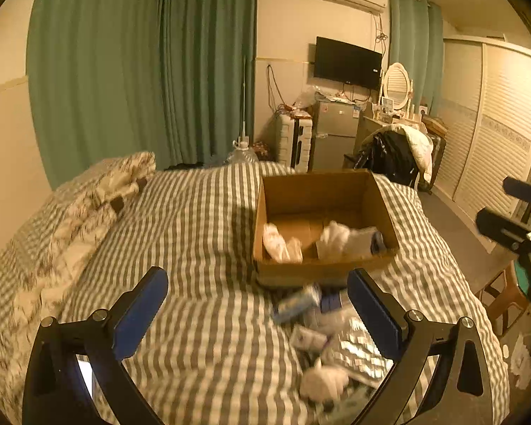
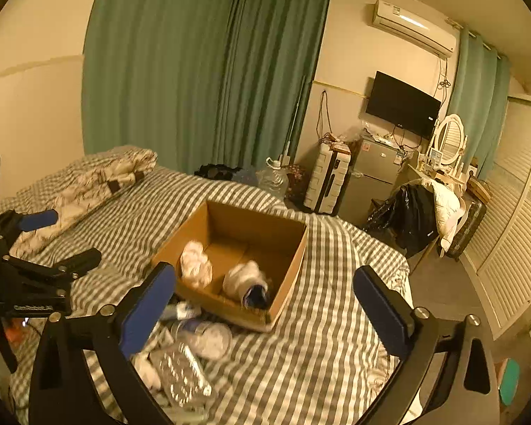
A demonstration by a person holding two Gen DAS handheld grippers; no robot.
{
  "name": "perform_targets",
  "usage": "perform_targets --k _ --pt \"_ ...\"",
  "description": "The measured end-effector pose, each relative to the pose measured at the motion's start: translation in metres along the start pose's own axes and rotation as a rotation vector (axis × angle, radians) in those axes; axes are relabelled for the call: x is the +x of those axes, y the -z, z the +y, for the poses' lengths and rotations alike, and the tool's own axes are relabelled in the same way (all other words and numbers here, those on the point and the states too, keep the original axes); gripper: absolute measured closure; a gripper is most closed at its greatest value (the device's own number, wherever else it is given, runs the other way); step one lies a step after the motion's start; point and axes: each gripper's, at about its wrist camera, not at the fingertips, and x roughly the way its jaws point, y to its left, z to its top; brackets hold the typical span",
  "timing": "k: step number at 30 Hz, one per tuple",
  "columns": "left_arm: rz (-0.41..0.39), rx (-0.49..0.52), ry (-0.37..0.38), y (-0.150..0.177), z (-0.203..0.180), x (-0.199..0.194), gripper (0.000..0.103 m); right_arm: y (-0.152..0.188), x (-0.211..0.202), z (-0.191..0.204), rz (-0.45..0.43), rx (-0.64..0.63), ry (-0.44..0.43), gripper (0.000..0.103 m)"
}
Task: Organize objects
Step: 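Carry the lace cloth and sock into the box and open both tools, then grasp the foil blister tray with the right tool while the left grasps the figurine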
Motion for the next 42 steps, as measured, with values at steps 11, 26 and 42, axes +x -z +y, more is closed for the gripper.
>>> perform_targets --k 11,26,42 --pt "0.137 -0.014 -0.05 0.087 -0.009 0.027 0.0 0.091 0.052 0.046 0.199 -0.129 -0.113 0.001" --pt "0.201 -0.029 -0.097 0.093 0.01 0.049 0.0 0.132 0.122 0.079 0.402 -0.246 -0.164 0.001" --pt "0.231 0.038 -0.061 0.091 -0.009 0.055 0.0 0.13 0.11 0.075 0.357 -0.232 -0.141 0.034"
